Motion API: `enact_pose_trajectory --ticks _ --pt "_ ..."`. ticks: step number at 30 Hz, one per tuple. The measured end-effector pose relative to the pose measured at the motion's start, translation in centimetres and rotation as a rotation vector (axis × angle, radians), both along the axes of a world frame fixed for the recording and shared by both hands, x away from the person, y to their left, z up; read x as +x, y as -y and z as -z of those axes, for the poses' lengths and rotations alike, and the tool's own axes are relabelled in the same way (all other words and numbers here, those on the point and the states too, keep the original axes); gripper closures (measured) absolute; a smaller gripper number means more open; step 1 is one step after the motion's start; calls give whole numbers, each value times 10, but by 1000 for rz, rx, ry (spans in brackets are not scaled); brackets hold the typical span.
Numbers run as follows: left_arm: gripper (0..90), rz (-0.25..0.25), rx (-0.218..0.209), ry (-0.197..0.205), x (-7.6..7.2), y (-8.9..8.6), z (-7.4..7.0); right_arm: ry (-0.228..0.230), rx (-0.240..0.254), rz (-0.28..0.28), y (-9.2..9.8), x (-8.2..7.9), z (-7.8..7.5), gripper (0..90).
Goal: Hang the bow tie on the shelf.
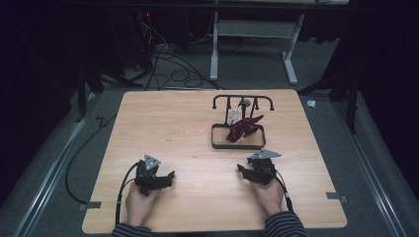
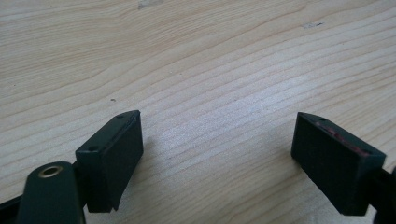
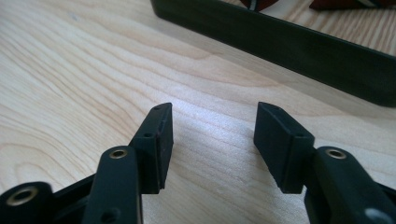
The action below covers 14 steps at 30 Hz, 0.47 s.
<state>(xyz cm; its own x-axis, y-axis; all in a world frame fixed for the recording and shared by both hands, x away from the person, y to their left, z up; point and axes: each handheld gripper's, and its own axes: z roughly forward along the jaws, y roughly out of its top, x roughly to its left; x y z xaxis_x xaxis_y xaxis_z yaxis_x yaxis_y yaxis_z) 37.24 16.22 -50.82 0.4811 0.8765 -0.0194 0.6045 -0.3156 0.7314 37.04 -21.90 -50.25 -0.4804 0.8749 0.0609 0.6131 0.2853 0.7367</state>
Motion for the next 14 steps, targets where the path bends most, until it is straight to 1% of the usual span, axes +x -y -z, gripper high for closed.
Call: enact_pose_trajectory --ticks 2,3,5,14 --pt "173 0 0 0 0 0 0 24 -66 -5 -7 -2 0 472" --pt "174 0 -1 0 0 0 0 36 -83 -8 -8 -3 0 470" --pt "174 0 0 0 0 0 0 26 -68 -6 -8 -3 0 456" --pt "175 0 -1 0 0 0 0 26 -72 -6 -8 -4 0 445"
